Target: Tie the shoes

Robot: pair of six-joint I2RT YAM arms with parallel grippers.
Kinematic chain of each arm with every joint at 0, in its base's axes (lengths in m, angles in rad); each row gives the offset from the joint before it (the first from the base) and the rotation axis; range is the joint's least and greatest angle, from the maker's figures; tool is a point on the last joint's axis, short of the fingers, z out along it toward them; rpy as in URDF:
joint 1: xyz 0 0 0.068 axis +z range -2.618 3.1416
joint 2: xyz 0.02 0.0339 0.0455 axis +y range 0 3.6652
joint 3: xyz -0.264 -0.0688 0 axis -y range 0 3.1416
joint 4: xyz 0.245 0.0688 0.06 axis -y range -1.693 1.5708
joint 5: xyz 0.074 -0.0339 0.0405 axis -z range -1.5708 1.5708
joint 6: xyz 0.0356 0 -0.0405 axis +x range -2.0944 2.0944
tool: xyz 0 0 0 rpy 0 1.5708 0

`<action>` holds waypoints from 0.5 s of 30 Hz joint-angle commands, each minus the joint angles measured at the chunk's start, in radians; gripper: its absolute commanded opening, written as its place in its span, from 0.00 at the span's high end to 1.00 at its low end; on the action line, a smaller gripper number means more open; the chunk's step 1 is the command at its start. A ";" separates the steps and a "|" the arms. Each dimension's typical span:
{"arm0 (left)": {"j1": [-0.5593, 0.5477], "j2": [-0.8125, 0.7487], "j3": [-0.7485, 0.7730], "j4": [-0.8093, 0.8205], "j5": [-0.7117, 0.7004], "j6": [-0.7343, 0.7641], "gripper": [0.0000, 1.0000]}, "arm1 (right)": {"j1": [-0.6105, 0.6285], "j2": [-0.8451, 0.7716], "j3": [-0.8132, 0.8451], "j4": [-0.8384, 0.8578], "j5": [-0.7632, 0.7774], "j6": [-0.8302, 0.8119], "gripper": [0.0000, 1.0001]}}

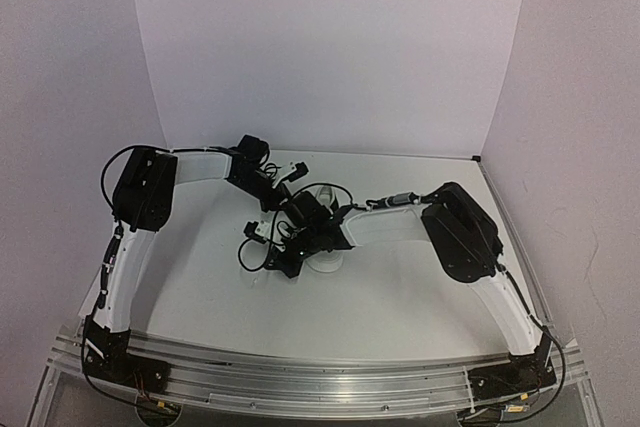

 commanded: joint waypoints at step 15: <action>0.003 -0.167 -0.035 -0.049 -0.215 -0.011 1.00 | -0.269 -0.718 -0.719 0.492 0.289 0.739 1.00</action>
